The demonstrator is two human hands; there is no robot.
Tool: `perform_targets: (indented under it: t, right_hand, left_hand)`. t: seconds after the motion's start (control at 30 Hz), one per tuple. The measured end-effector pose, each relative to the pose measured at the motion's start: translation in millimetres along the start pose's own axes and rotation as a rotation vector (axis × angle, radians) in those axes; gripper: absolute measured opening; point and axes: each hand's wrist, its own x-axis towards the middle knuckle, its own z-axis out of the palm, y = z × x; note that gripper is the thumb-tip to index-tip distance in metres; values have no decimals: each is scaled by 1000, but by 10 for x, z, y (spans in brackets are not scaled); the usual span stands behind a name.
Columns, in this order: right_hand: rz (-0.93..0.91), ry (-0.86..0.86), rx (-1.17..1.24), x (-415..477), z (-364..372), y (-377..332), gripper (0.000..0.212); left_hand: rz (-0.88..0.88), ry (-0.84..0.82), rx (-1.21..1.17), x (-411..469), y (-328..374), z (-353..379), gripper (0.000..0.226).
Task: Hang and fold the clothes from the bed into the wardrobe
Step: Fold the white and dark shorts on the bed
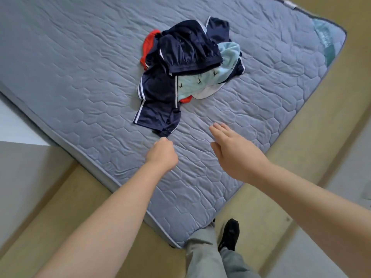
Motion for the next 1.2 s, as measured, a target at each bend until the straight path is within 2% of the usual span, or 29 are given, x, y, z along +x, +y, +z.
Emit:
perform_targets:
  t: [0.17, 0.37, 0.47, 0.63, 0.73, 0.8, 0.93, 0.97, 1.1, 1.2]
  right_hand:
    - [61, -121, 18, 811, 706, 344, 43]
    - [111, -229, 54, 1521, 1423, 539, 48]
    - [186, -274, 122, 1791, 1727, 642, 53]
    - [243, -312, 138, 2090, 2177, 758, 56]
    - [261, -343, 126, 2133, 2349, 782, 57]
    - [266, -348, 123, 2123, 2376, 779, 57]
    - [287, -370, 134, 1965, 2200, 748, 56]
    - [294, -376, 135, 1905, 2120, 733, 55]
    - [377, -393, 150, 1642, 1679, 602, 48]
    - [392, -387, 146, 1400, 1283, 420, 48]
  left_hand:
    - [-96, -137, 63, 1169, -205, 514, 37]
    - [-126, -301, 63, 2150, -448, 1138, 65]
    - [-164, -342, -15, 2429, -633, 1468, 83]
    - [-164, -214, -53, 2624, -811, 2006, 95]
    - [-167, -198, -50, 2624, -812, 2126, 103]
    - [-148, -162, -109, 2645, -852, 2110, 98]
    - [-118, -196, -195, 2675, -953, 1865, 90]
    - [-134, -151, -255, 2656, -956, 1769, 82]
    - [-245, 316, -551, 2253, -813, 1285, 31]
    - [-149, 435, -707, 1767, -524, 853, 21]
